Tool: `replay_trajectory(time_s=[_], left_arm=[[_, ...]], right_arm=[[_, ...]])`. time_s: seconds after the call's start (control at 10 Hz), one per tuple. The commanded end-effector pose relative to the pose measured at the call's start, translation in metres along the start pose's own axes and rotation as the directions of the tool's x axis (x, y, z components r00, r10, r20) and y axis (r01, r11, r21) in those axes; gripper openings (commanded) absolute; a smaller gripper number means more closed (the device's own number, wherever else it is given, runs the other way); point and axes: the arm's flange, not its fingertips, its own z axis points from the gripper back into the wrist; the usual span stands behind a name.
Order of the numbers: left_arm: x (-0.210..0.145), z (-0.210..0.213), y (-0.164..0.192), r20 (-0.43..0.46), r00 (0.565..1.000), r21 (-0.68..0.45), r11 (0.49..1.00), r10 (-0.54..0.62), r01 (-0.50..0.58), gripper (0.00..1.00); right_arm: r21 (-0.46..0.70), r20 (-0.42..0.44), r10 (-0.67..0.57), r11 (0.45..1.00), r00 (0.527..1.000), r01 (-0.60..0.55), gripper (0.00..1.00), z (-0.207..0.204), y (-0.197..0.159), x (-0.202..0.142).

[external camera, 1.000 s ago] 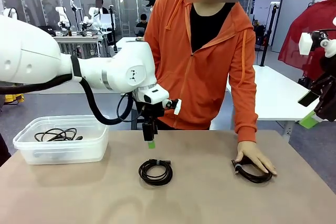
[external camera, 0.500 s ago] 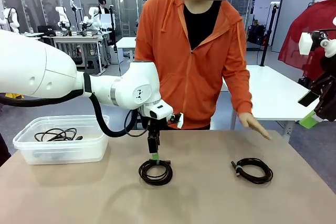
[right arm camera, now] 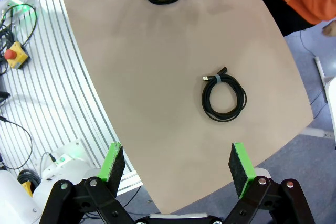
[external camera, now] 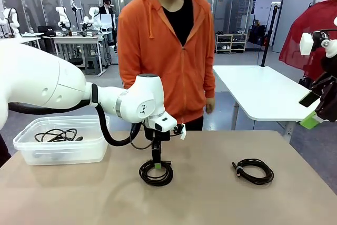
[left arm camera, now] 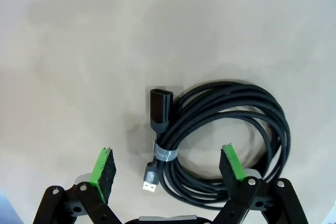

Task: Organize and store the cables.
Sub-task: Place the USB Extension Cable into the Organizing box.

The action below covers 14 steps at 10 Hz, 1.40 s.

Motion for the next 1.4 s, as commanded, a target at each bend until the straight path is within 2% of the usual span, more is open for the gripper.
replay_trajectory(time_s=[0.0,0.2,0.3,0.4,0.5,0.7,0.8,0.9,1.0,1.2,1.3], left_arm=[[0.001,-0.007,0.000,-0.001,1.000,0.010,1.000,0.025,-0.025,1.00],[0.000,-0.013,0.000,-0.001,1.000,0.002,1.000,0.023,-0.023,1.00],[0.000,-0.012,-0.001,-0.012,1.000,0.004,1.000,0.027,-0.027,0.51],[0.000,-0.011,-0.001,-0.026,0.999,0.004,1.000,0.026,-0.026,0.42],[0.000,-0.009,-0.002,-0.026,0.999,0.005,1.000,0.026,-0.025,0.00],[-0.002,-0.008,-0.003,-0.003,1.000,-0.012,1.000,0.019,-0.019,0.00],[-0.002,-0.005,-0.002,0.022,1.000,-0.031,0.999,0.012,-0.011,0.14],[-0.003,-0.004,-0.002,0.024,1.000,-0.043,0.999,0.014,-0.013,0.04],[-0.004,-0.003,-0.001,0.016,1.000,-0.051,0.999,0.019,-0.018,0.00],[-0.005,0.003,-0.003,0.035,0.999,-0.080,0.997,0.017,-0.014,0.00],[-0.004,0.025,-0.010,0.039,0.997,-0.129,0.989,-0.063,0.067,0.00]], right_arm=[[0.001,-0.006,-0.009,1.000,1.000,0.009,1.00,0.001,0.000,0.002],[0.001,-0.006,-0.009,1.000,1.000,0.009,1.00,0.001,0.000,0.002],[0.001,-0.006,-0.009,1.000,1.000,0.009,1.00,0.001,0.000,0.002],[0.001,-0.006,-0.009,1.000,1.000,0.009,1.00,0.001,0.000,0.002],[0.001,-0.006,-0.009,1.000,1.000,0.009,1.00,0.001,0.000,0.002],[0.001,-0.006,-0.009,1.000,1.000,0.009,1.00,0.001,0.000,0.002],[0.001,-0.006,-0.009,1.000,1.000,0.009,1.00,0.001,0.000,0.002],[0.001,-0.006,-0.009,1.000,1.000,0.009,1.00,0.001,0.000,0.002],[0.001,-0.006,-0.009,1.000,1.000,0.009,1.00,0.001,0.000,0.002],[0.001,-0.006,-0.009,1.000,1.000,0.009,1.00,0.001,0.000,0.002],[0.001,-0.006,-0.009,1.000,1.000,0.009,1.00,0.001,0.000,0.002]])
